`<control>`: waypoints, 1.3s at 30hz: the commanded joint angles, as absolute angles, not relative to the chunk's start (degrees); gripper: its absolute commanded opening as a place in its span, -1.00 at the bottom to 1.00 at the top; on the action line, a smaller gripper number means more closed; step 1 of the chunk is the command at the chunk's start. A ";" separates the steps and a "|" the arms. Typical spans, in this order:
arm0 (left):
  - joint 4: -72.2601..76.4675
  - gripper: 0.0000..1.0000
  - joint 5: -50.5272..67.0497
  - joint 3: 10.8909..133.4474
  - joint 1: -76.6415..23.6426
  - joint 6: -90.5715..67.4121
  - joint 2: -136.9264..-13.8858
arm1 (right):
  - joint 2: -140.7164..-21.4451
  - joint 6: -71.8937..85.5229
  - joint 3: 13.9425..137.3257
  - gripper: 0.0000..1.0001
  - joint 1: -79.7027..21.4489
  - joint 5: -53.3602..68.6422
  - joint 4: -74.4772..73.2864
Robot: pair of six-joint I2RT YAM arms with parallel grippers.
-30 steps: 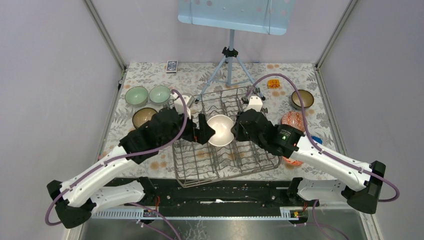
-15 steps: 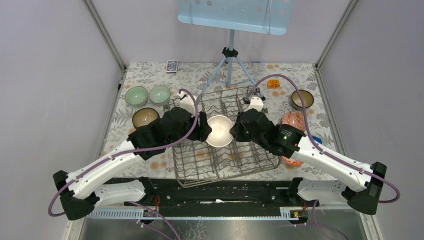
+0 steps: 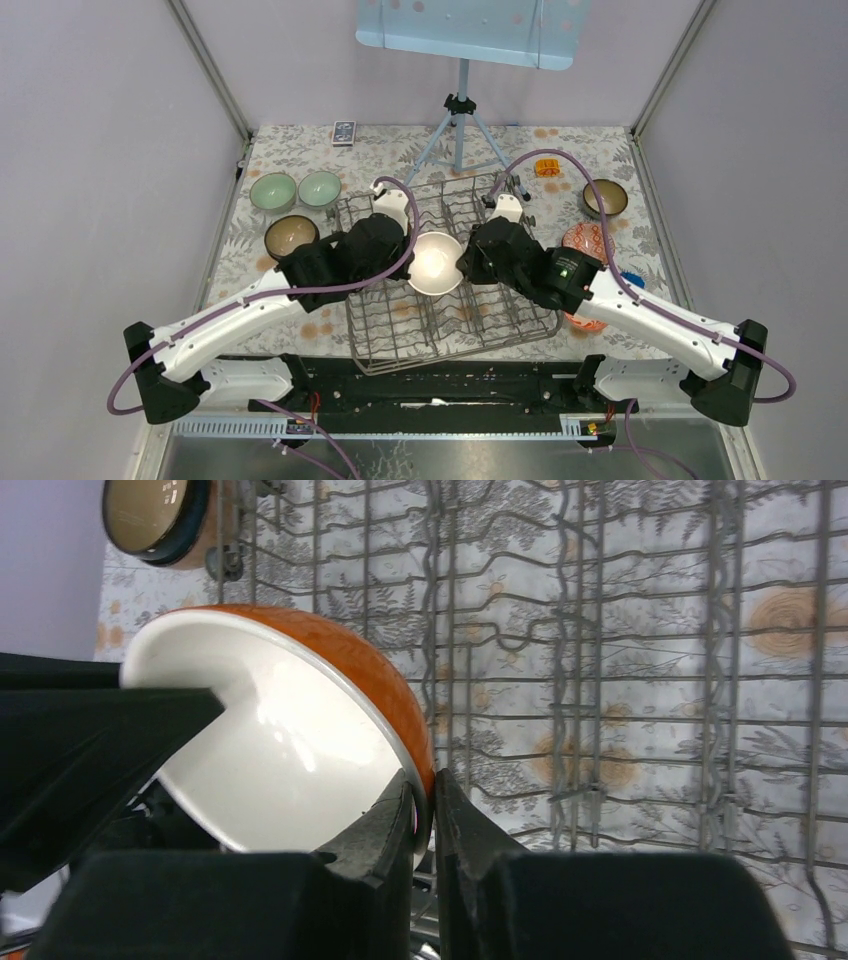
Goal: Unload the bowls from the dish rack
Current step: Place the bowl with the bowl.
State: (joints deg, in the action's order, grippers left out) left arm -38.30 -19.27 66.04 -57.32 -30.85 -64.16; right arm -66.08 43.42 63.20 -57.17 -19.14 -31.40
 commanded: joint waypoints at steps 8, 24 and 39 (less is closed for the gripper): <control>-37.96 -1.00 -19.84 68.99 -57.93 -31.58 -64.90 | -66.67 41.01 65.23 -0.77 -56.60 -16.46 -29.71; -35.41 -1.00 -15.32 66.26 -57.76 -37.36 -64.31 | -61.75 28.87 69.31 0.62 -56.60 -16.62 -35.56; -41.58 -1.00 -12.22 71.42 -54.41 -43.69 -70.43 | -68.50 26.81 74.07 0.08 -56.60 -20.02 -41.67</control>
